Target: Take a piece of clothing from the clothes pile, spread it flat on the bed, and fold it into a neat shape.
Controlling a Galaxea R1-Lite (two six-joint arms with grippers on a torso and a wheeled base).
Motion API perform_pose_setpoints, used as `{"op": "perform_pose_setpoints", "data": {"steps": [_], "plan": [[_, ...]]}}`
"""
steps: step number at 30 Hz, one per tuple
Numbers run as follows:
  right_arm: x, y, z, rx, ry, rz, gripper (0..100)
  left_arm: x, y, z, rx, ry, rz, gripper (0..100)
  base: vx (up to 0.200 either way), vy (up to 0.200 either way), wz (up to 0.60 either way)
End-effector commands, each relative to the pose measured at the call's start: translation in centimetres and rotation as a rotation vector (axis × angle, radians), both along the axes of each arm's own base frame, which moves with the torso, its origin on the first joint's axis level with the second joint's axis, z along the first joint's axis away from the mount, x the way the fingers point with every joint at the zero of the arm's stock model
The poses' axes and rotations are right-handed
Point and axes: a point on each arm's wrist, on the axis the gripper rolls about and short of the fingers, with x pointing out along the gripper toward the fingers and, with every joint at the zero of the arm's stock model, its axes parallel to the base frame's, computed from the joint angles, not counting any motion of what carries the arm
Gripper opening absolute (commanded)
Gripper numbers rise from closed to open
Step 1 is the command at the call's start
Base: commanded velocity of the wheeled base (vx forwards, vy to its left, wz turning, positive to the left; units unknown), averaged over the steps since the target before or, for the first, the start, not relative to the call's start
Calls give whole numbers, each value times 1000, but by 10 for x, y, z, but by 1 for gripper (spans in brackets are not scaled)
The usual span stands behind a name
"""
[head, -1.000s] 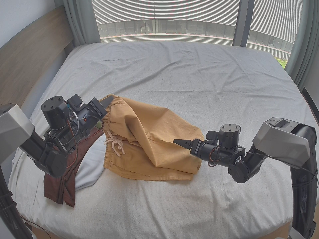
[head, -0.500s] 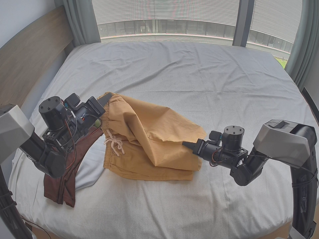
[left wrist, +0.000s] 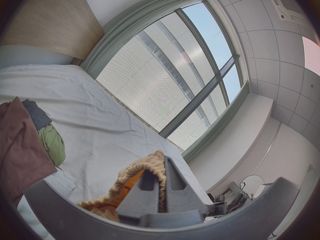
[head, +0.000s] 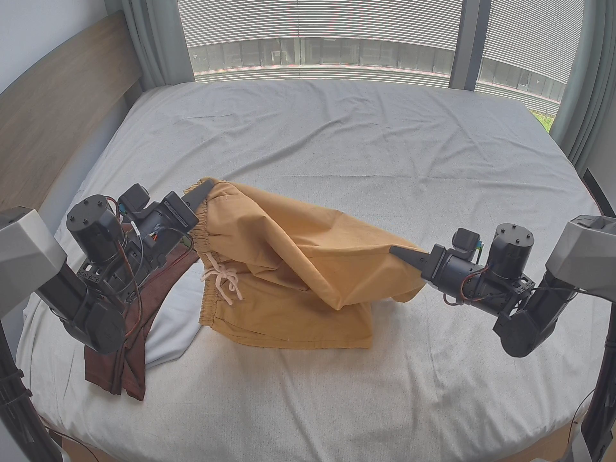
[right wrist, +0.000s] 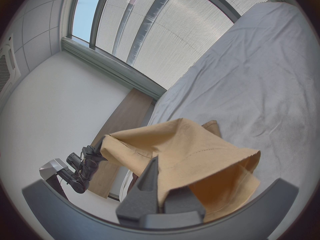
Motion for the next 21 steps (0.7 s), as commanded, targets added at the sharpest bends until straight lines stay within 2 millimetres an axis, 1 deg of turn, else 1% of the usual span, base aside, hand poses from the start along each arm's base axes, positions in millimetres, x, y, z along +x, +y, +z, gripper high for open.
{"op": "perform_pose_setpoints", "data": {"steps": [1, 2, 3, 9, 16, 21], "plan": [[-4, -16, 20, 15, -45, -30, 0, 2, 1, -7, 5, 21, 1, 0, 0, 0, 0], [-4, -17, 19, 16, -43, -25, 0, 2, 1, -8, 5, 25, 3, 0, 0, 0, 0], [-3, -26, 23, 24, -71, -30, 0, 5, 3, -15, 11, 43, 12, 0, 0, 0, 0], [-5, -28, 33, 34, -101, -22, 0, 8, 7, -18, 13, 51, 23, 0, 0, 0, 0], [-10, -47, 60, 110, -125, -22, 0, 7, 8, -16, 15, 43, 24, 0, 0, 0, 0], [-10, -61, 68, 117, -149, -46, 0, 6, 9, -16, 22, 40, 9, 0, 0, 0, 0]]}}
